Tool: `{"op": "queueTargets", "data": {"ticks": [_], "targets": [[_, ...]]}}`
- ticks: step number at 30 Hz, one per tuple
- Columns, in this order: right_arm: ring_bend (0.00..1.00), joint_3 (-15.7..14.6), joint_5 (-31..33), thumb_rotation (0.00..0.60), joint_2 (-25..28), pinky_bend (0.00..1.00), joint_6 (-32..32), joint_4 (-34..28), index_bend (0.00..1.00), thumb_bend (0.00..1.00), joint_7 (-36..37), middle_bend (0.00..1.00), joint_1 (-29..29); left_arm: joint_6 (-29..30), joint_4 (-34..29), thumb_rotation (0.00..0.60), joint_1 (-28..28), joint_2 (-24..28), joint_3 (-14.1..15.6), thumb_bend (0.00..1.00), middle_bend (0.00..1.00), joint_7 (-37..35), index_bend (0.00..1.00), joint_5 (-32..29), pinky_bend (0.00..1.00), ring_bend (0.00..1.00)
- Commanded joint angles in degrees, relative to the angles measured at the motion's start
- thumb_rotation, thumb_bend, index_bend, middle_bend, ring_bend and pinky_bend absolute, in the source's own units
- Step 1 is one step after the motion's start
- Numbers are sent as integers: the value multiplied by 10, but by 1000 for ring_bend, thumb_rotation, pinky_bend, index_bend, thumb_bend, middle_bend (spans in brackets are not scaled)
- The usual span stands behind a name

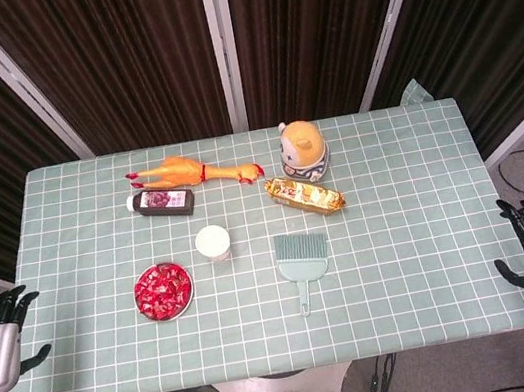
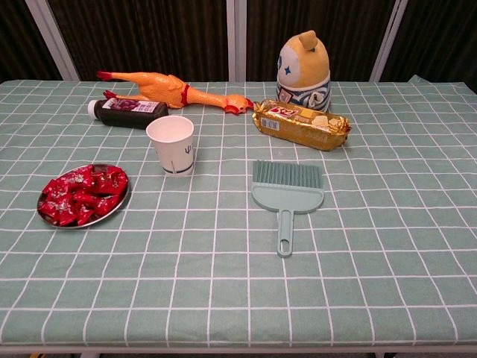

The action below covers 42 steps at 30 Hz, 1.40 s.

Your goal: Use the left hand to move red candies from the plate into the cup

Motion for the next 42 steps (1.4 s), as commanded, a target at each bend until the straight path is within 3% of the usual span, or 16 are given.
{"op": "queueTargets", "data": {"ticks": [1, 18, 24, 33, 42], "targets": [[103, 0, 1, 600, 1, 188, -3, -3, 72, 193, 0, 246, 1, 5, 8, 600, 1, -11, -1, 89, 245, 7, 271, 0, 263, 169], [103, 5, 0, 600, 11, 188, 3, -2, 72, 192, 6, 246, 1, -25, -15, 600, -36, 3, -2, 89, 245, -28, 271, 41, 265, 170], [103, 6, -4, 600, 16, 189, -1, -4, 72, 192, 10, 246, 6, -104, 18, 600, -110, -12, -7, 88, 245, -78, 271, 81, 280, 169], [103, 4, 0, 600, 19, 189, -6, -3, 72, 192, 20, 246, 5, -218, 37, 600, -208, -54, -3, 88, 245, -70, 271, 108, 338, 169], [103, 4, 6, 600, 18, 189, -11, 3, 72, 192, 28, 246, 5, -277, 65, 600, -249, -108, 10, 89, 237, -48, 271, 97, 343, 170]]}}
